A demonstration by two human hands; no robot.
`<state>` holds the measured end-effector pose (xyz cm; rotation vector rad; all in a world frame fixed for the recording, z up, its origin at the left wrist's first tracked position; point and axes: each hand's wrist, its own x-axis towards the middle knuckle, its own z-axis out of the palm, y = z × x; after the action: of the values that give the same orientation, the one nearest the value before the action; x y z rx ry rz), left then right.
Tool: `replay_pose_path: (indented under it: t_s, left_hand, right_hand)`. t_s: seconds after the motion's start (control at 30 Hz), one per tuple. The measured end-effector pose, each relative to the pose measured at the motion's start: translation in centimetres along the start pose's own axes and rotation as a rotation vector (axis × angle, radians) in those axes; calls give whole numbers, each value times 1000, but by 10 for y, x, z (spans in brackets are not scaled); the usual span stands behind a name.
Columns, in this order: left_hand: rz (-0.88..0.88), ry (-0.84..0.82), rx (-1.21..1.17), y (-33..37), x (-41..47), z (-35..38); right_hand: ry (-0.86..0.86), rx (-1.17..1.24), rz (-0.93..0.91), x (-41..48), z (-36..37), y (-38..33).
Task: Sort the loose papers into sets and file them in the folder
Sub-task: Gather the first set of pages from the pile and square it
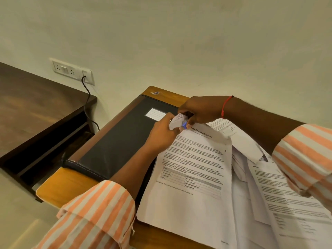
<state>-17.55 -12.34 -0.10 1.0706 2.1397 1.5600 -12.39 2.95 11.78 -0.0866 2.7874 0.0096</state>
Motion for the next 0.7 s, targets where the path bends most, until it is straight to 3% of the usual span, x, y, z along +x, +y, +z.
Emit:
replay_pose_path:
  t_s: [0.23,0.43,0.7]
  left_hand:
    - [-55,5,-143,-11,4,-1]
    - [-185,-48,-248,-13,4,-9]
    - [-68,-45,-83,3,-12,-7]
  right_hand:
    - [178,190,76,-20,22,11]
    - [412,262,281,-58,54,33]
    - [476,326,525,-112,106,40]
